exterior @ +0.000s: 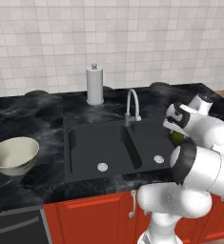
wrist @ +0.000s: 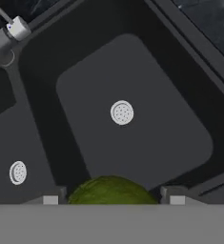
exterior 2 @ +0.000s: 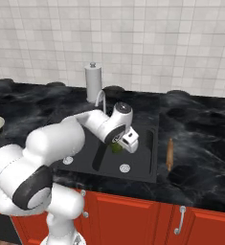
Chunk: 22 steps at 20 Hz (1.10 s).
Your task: Pick the lime from the sink and place it in the bowl. Then pick the bowl and place it in the microwave. Then close the microwave door and press the start button.
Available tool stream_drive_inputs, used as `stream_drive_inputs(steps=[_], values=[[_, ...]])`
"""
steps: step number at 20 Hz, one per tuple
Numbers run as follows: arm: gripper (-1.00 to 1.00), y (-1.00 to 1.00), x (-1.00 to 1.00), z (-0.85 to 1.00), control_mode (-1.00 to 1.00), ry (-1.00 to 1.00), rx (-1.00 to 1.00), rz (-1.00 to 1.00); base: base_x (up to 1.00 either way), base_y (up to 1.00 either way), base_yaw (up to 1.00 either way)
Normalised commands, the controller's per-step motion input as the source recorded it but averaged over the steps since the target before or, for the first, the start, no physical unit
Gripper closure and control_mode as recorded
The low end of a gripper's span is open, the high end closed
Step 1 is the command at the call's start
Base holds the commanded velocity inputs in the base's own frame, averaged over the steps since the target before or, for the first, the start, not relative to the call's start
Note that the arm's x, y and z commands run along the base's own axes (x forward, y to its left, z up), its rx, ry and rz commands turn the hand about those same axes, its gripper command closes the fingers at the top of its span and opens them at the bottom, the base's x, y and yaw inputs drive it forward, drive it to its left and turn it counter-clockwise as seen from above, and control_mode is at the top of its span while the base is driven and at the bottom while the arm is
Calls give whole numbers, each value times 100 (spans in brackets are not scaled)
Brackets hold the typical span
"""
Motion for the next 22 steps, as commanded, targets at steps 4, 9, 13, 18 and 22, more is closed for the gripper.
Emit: stream_drive_inputs(steps=[4, 9, 13, 18, 22], values=[[100, 100, -95, 57, -100, -19, -22, 29, 0, 0, 0], [100, 100, -78, 61, -100, -11, -22, 21, 0, 0, 0], [100, 100, -57, 65, -100, -7, -22, 20, 0, 0, 0], [100, 100, -36, 56, -100, -4, -17, 21, 0, 0, 0], [100, 100, -11, 45, -100, 0, -13, 22, 0, 0, 0]])
